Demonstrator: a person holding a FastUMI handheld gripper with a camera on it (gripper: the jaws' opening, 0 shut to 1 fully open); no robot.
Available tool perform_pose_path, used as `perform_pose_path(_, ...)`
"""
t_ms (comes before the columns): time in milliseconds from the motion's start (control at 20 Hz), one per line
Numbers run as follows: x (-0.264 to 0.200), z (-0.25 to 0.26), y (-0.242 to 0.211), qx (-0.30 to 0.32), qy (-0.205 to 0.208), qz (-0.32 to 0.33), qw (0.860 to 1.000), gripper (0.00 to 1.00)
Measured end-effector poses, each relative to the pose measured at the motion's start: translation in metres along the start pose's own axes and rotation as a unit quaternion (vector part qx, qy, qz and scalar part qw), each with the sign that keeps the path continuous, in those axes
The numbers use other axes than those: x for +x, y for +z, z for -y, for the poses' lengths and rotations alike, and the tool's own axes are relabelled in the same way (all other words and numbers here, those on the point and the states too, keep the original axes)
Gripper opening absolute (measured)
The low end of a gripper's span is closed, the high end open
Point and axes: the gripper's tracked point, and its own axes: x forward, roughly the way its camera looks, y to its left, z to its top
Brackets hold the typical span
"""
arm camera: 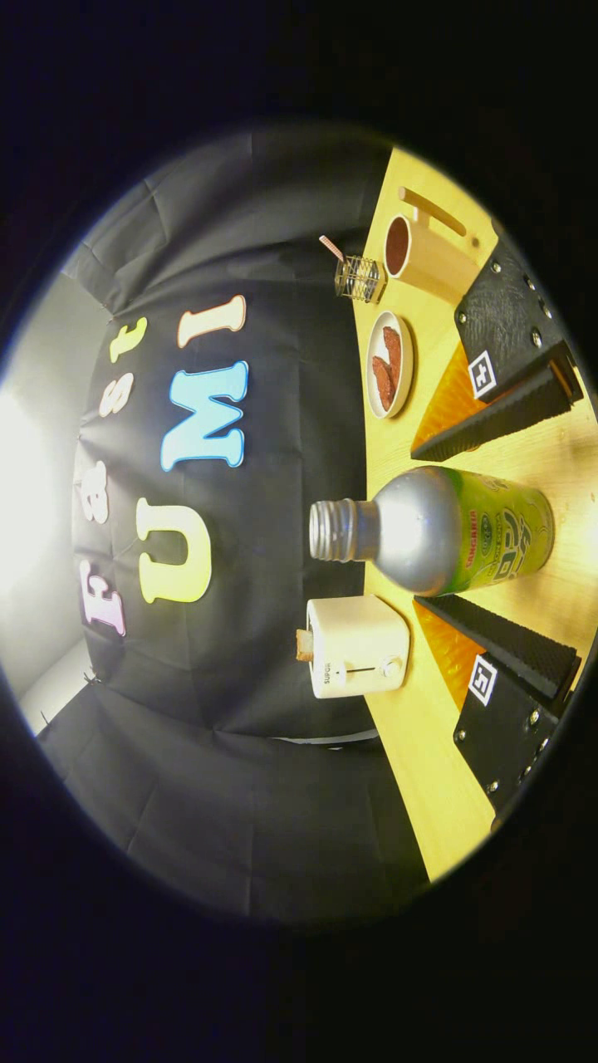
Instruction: Take the bottle from table, then pour the juice into the cup, finally place the bottle on the coaster
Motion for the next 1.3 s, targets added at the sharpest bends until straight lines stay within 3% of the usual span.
perform_pose_path(150, 0.0, -0.003, -0.001, -0.006, 0.006, -0.003, 1.0, 0.81)
perform_pose_path(550, -0.01, 0.018, 0.028, 0.007, -0.01, 0.021, 1.0, 0.79)
perform_pose_path(1050, -0.001, 0.087, 0.044, 0.142, -0.041, 0.025, 0.989, 0.79)
perform_pose_path(1300, 0.0, 0.112, 0.053, 0.237, -0.032, 0.047, 0.97, 0.79)
